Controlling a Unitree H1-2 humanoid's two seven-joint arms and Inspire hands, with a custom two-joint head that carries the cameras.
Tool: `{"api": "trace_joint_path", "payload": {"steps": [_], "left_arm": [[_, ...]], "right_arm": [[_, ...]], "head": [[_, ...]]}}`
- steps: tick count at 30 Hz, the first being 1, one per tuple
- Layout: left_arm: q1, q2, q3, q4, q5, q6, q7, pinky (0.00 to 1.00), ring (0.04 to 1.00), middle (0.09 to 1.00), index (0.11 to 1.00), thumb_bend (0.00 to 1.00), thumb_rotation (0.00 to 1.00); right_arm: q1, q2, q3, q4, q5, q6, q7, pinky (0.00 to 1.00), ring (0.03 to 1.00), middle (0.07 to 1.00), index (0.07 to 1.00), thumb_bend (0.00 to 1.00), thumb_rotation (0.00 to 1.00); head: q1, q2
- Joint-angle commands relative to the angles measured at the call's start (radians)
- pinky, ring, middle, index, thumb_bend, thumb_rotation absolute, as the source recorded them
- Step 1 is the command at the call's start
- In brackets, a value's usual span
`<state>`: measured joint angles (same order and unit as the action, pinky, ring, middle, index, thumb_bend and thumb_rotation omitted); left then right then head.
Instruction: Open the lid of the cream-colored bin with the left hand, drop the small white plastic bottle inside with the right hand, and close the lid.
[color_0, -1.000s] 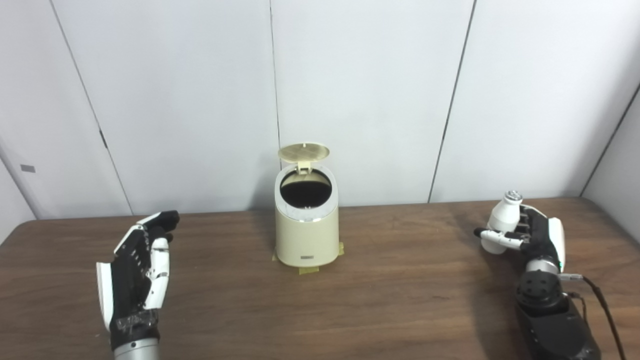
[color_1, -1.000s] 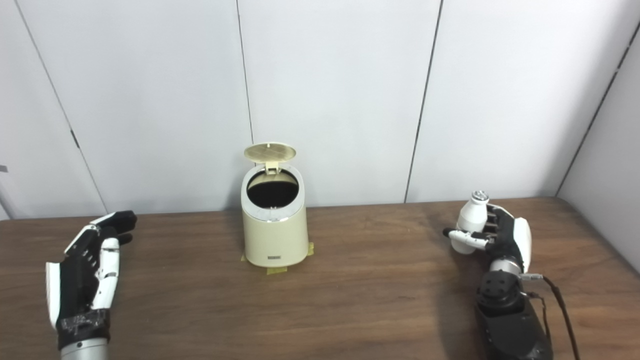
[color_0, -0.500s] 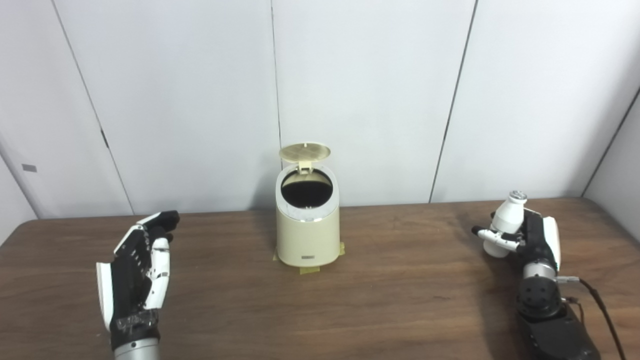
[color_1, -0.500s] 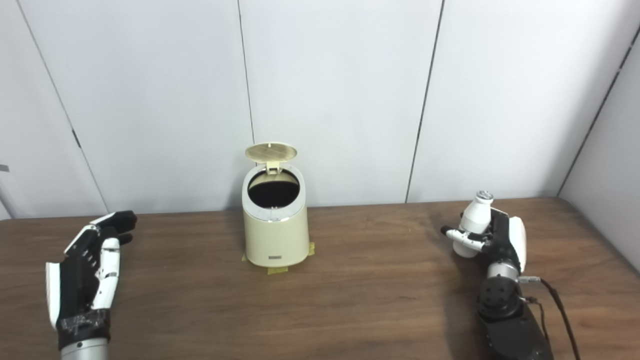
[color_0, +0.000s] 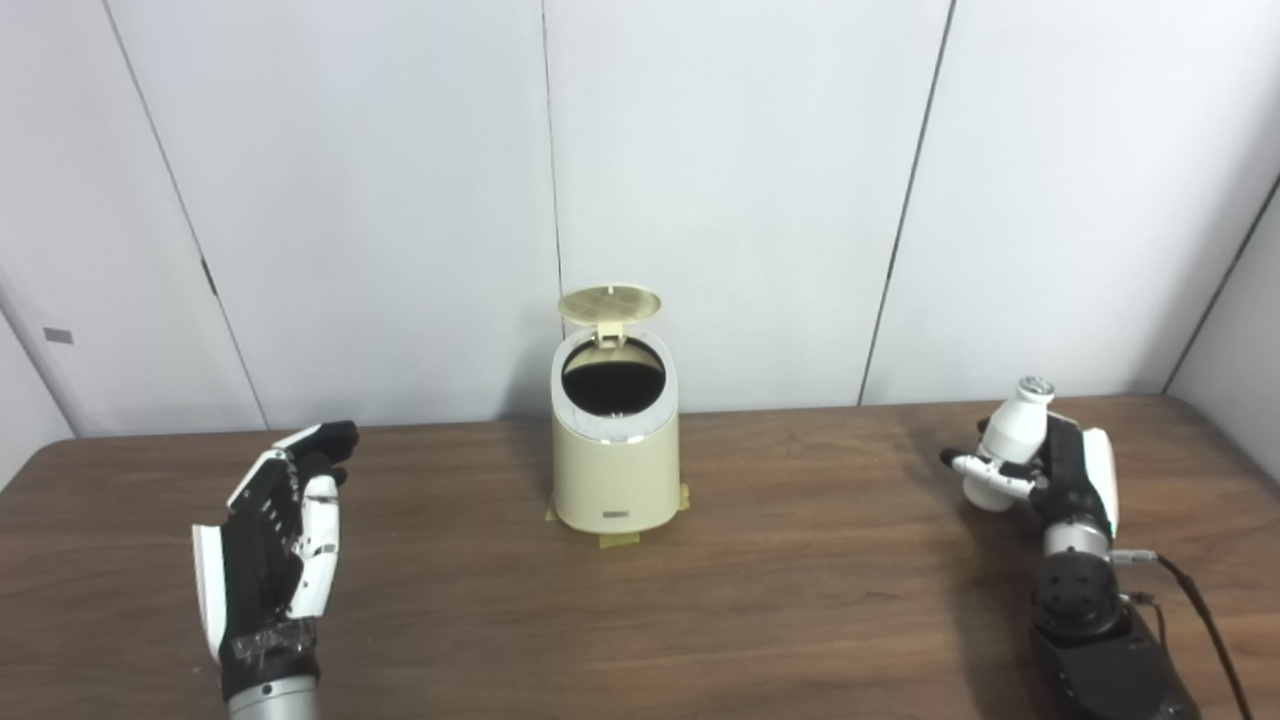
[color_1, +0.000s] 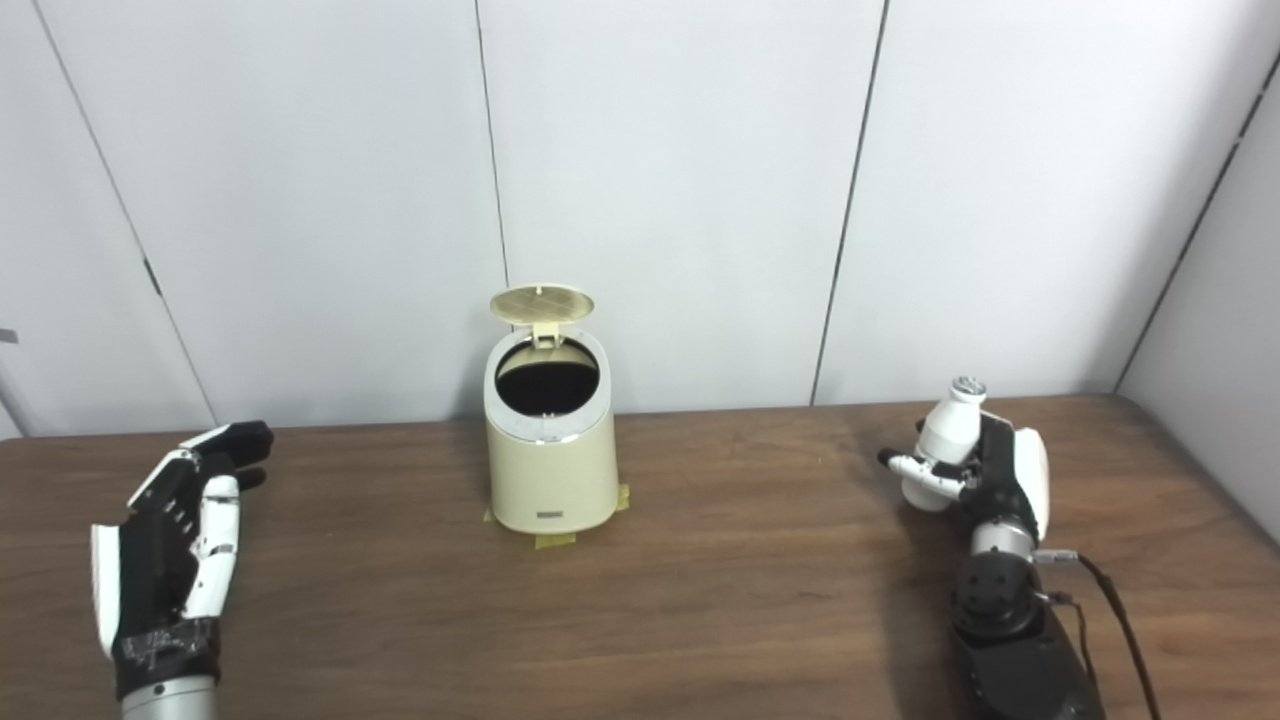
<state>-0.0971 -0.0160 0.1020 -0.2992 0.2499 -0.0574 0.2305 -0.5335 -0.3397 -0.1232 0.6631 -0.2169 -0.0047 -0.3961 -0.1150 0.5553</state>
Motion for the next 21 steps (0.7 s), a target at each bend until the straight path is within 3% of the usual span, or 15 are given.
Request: {"api": "trace_joint_path", "payload": {"steps": [1,18,21], "left_arm": [[-0.038,0.001,-0.002,-0.027,0.012,-0.031,0.006,0.7,0.728,0.697,0.677,0.19,0.67],[-0.04,0.002,-0.001,-0.028,0.006,-0.03,0.003,0.7,0.724,0.696,0.675,0.18,0.67],[-0.04,-0.002,-0.004,-0.028,0.01,-0.029,0.005,0.7,0.727,0.696,0.676,0.19,0.67]], "right_arm": [[-0.044,-0.024,-0.004,-0.033,-0.004,-0.015,-0.004,0.43,0.453,0.516,0.47,0.52,0.0],[-0.036,-0.032,0.014,-0.06,-0.037,-0.02,-0.004,0.42,0.441,0.512,0.484,0.52,0.0],[-0.03,-0.03,0.024,-0.116,-0.056,0.012,0.002,0.44,0.465,0.501,0.477,0.52,0.0]], "head": [[0.0,0.0],[-0.004,0.002],[-0.003,0.001]]}}
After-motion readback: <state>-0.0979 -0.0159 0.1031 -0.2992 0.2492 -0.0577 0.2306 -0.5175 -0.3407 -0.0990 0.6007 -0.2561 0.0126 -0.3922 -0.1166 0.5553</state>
